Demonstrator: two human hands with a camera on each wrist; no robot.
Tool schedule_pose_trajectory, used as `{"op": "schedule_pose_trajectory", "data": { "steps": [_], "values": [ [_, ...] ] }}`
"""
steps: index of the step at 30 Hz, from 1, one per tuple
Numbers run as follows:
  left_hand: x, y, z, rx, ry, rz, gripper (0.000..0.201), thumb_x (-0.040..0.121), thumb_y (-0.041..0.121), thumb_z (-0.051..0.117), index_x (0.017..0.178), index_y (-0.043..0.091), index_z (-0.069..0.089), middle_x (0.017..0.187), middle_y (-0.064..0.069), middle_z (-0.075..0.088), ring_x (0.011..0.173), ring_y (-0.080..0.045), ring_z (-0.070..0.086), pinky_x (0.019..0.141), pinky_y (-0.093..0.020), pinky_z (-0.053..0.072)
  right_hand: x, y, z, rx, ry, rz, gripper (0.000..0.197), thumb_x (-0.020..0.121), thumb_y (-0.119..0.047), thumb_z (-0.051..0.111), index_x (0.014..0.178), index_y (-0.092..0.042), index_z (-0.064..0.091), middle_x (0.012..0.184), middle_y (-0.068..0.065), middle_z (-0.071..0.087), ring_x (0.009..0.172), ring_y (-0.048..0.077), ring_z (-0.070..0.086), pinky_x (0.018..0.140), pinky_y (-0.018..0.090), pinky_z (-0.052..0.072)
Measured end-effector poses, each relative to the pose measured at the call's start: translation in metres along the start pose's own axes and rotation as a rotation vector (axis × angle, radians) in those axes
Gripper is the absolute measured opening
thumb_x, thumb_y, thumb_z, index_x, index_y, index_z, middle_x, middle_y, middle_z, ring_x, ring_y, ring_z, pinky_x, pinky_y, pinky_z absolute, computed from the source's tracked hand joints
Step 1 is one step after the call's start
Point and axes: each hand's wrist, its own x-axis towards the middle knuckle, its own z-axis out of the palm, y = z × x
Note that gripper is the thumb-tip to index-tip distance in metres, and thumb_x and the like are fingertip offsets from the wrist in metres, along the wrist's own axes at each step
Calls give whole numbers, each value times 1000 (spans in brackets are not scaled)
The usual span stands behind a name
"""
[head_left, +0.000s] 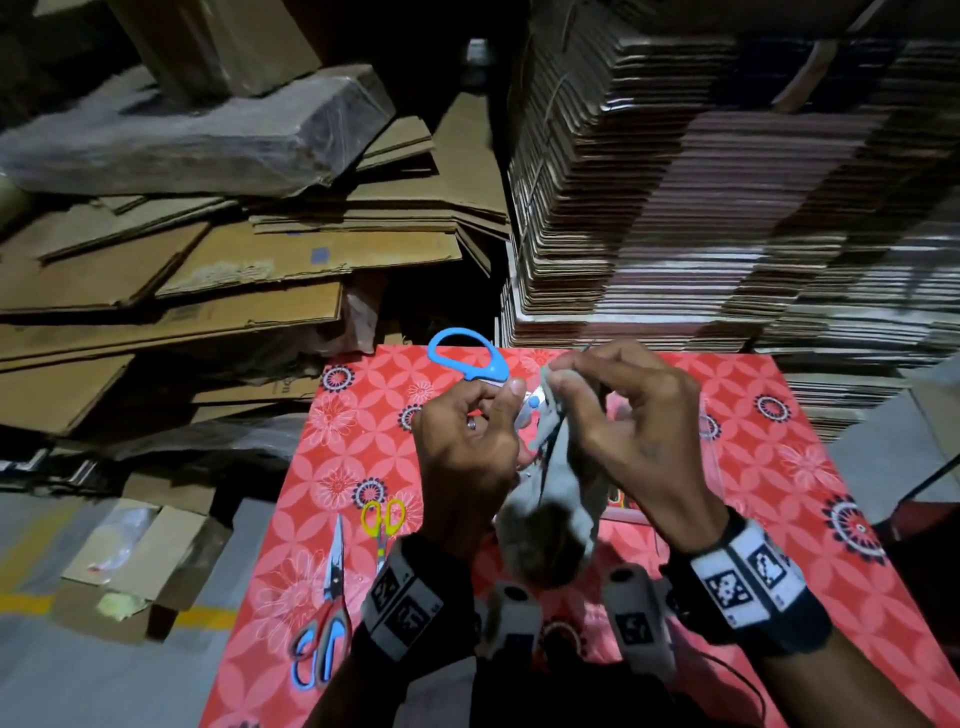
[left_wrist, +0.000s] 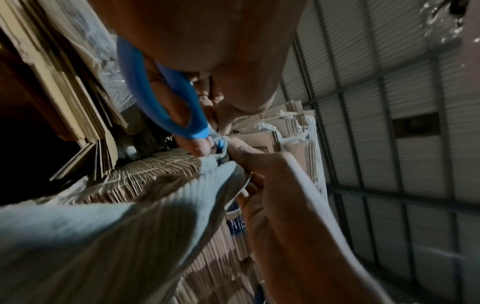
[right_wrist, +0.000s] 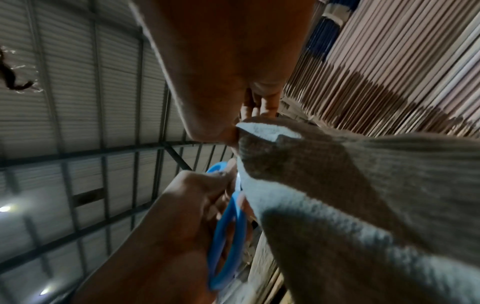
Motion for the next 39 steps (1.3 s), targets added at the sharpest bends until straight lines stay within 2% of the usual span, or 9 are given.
{"op": "schedule_pose_trajectory", "data": {
  "steps": [3,9,13,17,21,27,30,34,39],
  "values": [
    [2,2,3,-3,9,-1,29,101,14,68,77,-2,70,48,-9,61,37,-12,60,41,-21,43,8,4,-2,-27,82,14,15,86,-7,81,94,-19,84,82,-2,70,75,9,65,68,27,52],
    [5,-4,2,14,-1,6,28,100,11,69,73,5,73,55,-3,67,42,-13,64,48,-23,47,-6,2,4,8,-109,-27,14,87,-2,80,94,-14,83,84,-4,68,76,-1,62,68,14,43],
    [12,-1,3,15,-6,2,32,100,13,69,72,-1,70,47,-7,62,38,-16,62,45,-21,45,19,13,-7,-38,33,-11,16,86,-4,81,95,-17,83,81,-1,69,72,8,63,67,21,49],
    [15,-9,2,92,-19,2,31,96,32,68,71,14,72,48,-2,64,43,-24,65,50,-35,51,2,0,4,-31,-51,-29,15,87,-2,79,94,-15,83,82,-2,65,76,7,62,66,21,48],
    [16,-6,4,139,-32,19,30,98,24,70,69,14,72,50,1,65,44,-13,64,51,-29,49,12,12,-3,6,-87,-34,17,85,-1,81,94,-15,84,80,-1,65,74,10,63,65,26,49],
    [16,-1,7,110,-7,1,29,98,7,70,69,2,71,48,-5,62,40,-4,60,46,-10,40,0,4,8,-31,-58,31,16,87,-3,79,95,-16,84,77,-4,59,72,5,58,64,16,41],
    [14,0,10,94,-24,-25,27,98,5,69,71,2,73,46,2,61,40,-3,59,45,-10,39,3,10,4,11,-122,23,18,87,-4,79,95,-19,84,78,-3,61,74,5,60,65,21,47],
    [17,-1,9,126,-26,6,35,99,7,68,65,15,67,49,9,62,41,-4,60,46,-13,40,17,17,-6,-14,31,36,14,87,-5,81,97,-15,84,77,-2,61,71,5,59,65,19,46],
    [17,-6,7,164,-22,-9,32,95,20,72,63,19,67,50,12,61,46,-1,57,51,-17,40,-3,8,5,-15,-116,10,20,86,1,79,92,-17,83,79,-5,61,72,-3,56,66,11,38]
  ]
}}
